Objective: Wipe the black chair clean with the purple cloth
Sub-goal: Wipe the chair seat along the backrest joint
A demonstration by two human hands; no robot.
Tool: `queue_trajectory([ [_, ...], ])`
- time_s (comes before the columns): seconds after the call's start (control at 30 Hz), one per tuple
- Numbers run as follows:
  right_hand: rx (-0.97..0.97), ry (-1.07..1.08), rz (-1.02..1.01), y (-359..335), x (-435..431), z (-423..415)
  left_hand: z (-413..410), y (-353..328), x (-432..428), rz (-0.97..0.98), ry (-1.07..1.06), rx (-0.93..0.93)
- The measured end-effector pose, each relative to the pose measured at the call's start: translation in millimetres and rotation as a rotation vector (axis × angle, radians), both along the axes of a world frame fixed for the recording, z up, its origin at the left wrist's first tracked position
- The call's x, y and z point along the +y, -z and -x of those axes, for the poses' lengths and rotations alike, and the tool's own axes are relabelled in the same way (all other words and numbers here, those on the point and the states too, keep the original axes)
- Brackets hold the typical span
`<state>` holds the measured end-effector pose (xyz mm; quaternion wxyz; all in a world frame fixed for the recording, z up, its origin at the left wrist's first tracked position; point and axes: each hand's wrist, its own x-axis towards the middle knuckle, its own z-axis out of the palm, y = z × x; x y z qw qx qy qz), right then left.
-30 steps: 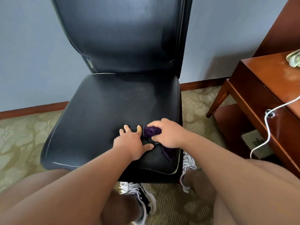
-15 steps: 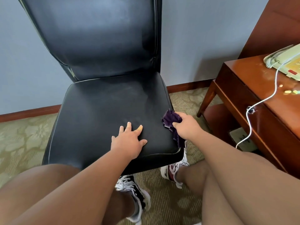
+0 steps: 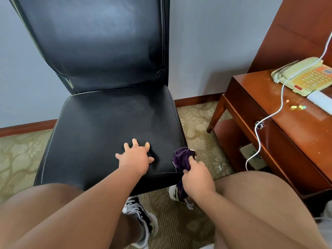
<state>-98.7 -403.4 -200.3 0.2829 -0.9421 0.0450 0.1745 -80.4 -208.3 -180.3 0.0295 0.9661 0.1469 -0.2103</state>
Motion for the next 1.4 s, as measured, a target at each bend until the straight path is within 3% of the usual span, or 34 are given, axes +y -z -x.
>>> queue_trajectory([
  [0.63, -0.197, 0.050, -0.162, 11, 42, -63, -2, 18, 9, -0.028, 0.047, -0.009],
  [1.03, -0.294, -0.284, 0.032, 19, 55, -1, -11, 18, 3, -0.012, 0.026, -0.032],
  [1.2, -0.283, -0.155, 0.000, 12, 34, -40, -15, 18, 6, -0.005, 0.047, -0.047],
  [1.4, -0.199, 0.178, -0.309, 12, 12, -84, -21, 17, -1, -0.018, 0.040, -0.023],
])
